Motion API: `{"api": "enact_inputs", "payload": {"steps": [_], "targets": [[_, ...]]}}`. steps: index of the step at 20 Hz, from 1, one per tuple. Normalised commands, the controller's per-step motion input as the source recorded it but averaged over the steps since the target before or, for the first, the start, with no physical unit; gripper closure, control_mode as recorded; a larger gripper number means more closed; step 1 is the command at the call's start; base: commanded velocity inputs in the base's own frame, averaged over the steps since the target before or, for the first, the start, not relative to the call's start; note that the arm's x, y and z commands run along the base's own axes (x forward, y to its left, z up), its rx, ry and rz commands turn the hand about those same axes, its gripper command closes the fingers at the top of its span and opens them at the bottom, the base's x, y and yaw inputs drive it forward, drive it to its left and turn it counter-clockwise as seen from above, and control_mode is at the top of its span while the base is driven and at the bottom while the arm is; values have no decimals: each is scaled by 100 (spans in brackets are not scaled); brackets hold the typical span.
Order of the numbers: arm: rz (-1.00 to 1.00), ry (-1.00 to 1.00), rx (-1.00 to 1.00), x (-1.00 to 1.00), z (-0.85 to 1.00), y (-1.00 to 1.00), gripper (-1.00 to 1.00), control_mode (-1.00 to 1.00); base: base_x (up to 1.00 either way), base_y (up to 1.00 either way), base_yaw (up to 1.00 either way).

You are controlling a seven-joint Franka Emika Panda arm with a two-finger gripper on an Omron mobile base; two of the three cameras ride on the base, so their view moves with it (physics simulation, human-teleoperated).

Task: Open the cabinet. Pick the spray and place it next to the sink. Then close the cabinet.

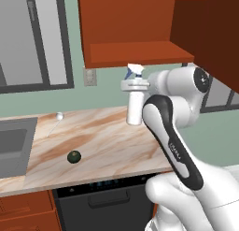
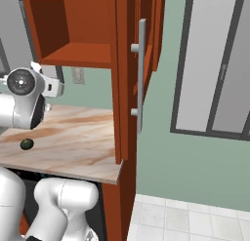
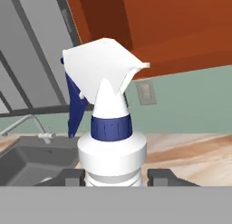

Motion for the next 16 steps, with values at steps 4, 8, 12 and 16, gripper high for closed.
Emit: {"api": "enact_inputs", "payload": {"steps": [4,8,12,16], "targets": [[9,0,0,0,-15,35,100,-100,0,0,0],[11,0,0,0,-13,35,100,-100,0,0,0],[11,0,-2,0,-11,35,100,-100,0,0,0],[12,0,-6,0,-11,35,100,-100,0,0,0]]}}
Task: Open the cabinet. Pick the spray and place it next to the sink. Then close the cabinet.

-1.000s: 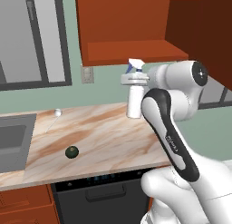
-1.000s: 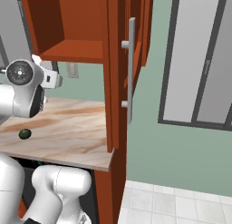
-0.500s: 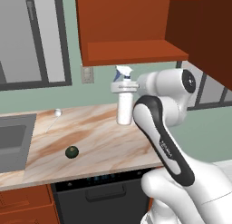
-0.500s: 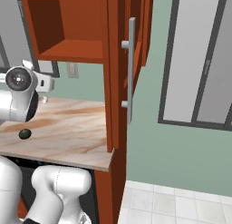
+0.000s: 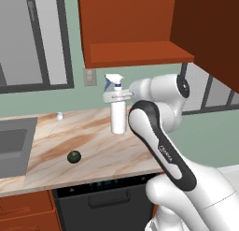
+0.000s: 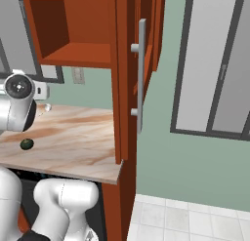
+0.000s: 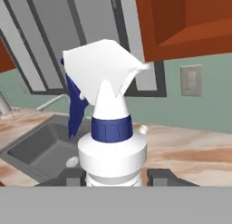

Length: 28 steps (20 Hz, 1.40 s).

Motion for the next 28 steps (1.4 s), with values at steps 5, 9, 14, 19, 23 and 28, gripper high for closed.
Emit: {"api": "enact_inputs", "payload": {"steps": [5,9,14,19,23,28], "targets": [[11,0,-10,0,-11,35,100,-100,0,0,0],[10,0,-10,0,-12,34,100,-100,0,0,0],[8,-5,-9,0,-12,32,100,-100,0,0,0],[5,-10,-3,0,-4,25,100,-100,0,0,0],[5,-12,-1,0,-4,25,100,-100,0,0,0],[4,-8,0,2,-4,23,100,-100,0,0,0]]}}
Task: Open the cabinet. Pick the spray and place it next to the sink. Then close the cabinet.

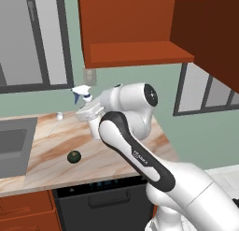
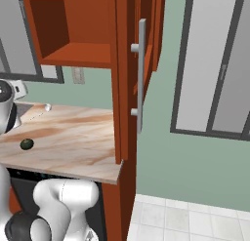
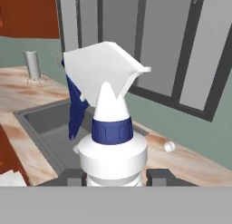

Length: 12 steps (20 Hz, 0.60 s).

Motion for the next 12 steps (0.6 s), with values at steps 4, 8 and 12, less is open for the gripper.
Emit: {"api": "enact_inputs", "payload": {"steps": [4,8,12], "targets": [[3,0,0,16,-11,22,100,-100,0,0,0],[4,2,0,30,-15,21,100,-100,0,0,0],[8,0,0,31,-13,19,100,-100,0,0,0]]}}
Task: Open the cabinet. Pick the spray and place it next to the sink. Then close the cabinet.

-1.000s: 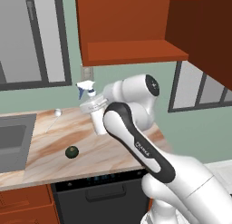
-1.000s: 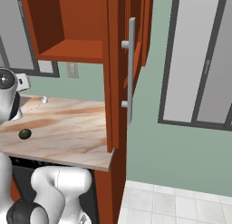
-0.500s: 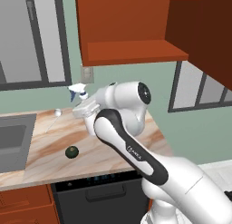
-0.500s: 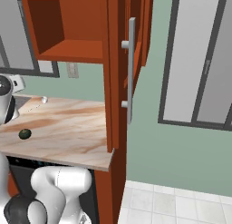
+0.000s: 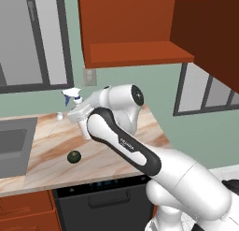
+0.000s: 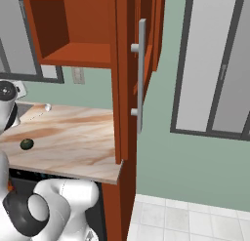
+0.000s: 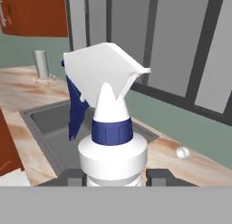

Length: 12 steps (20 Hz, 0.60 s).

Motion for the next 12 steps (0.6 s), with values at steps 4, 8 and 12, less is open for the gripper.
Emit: {"api": "enact_inputs", "payload": {"steps": [4,8,12], "targets": [[10,0,0,22,-20,23,100,-100,0,0,0],[11,0,2,20,-20,23,100,-100,0,0,0],[9,0,4,13,-22,19,100,-100,0,0,0]]}}
